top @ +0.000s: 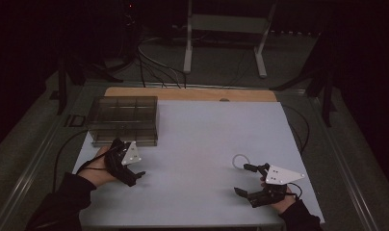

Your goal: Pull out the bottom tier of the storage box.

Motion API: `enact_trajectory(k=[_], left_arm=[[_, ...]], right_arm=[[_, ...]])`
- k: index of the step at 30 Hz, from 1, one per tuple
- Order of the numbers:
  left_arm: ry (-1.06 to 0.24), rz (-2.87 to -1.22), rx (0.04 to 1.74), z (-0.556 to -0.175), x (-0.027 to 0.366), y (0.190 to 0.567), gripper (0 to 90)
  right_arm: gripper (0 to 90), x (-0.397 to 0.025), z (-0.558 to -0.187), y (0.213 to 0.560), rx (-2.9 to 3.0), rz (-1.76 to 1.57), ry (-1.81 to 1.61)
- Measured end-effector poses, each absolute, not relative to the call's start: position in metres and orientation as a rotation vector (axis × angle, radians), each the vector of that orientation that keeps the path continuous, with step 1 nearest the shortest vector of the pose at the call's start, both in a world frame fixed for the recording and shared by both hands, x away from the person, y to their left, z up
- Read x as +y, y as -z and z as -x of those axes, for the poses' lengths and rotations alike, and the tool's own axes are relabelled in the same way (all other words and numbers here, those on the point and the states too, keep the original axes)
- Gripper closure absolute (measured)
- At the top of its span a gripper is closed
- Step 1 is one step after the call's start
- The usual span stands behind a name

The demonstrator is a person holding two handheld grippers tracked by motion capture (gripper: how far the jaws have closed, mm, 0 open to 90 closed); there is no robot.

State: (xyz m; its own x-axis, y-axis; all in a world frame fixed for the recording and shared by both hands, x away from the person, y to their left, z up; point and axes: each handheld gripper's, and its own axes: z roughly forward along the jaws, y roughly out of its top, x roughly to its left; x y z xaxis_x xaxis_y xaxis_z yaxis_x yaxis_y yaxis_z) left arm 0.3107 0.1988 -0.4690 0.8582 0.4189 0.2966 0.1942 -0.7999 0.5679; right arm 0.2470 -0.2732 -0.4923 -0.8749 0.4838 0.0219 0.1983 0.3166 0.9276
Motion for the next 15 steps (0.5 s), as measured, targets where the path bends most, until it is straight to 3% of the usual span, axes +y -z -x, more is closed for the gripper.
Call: enact_trajectory(k=[15], left_arm=[[-0.408, -2.264, 0.495, -0.33, 0.205, 0.449, 1.9]], right_arm=[[12.6, -0.273, -0.247, 0.493, 2.329, -0.616, -1.578]])
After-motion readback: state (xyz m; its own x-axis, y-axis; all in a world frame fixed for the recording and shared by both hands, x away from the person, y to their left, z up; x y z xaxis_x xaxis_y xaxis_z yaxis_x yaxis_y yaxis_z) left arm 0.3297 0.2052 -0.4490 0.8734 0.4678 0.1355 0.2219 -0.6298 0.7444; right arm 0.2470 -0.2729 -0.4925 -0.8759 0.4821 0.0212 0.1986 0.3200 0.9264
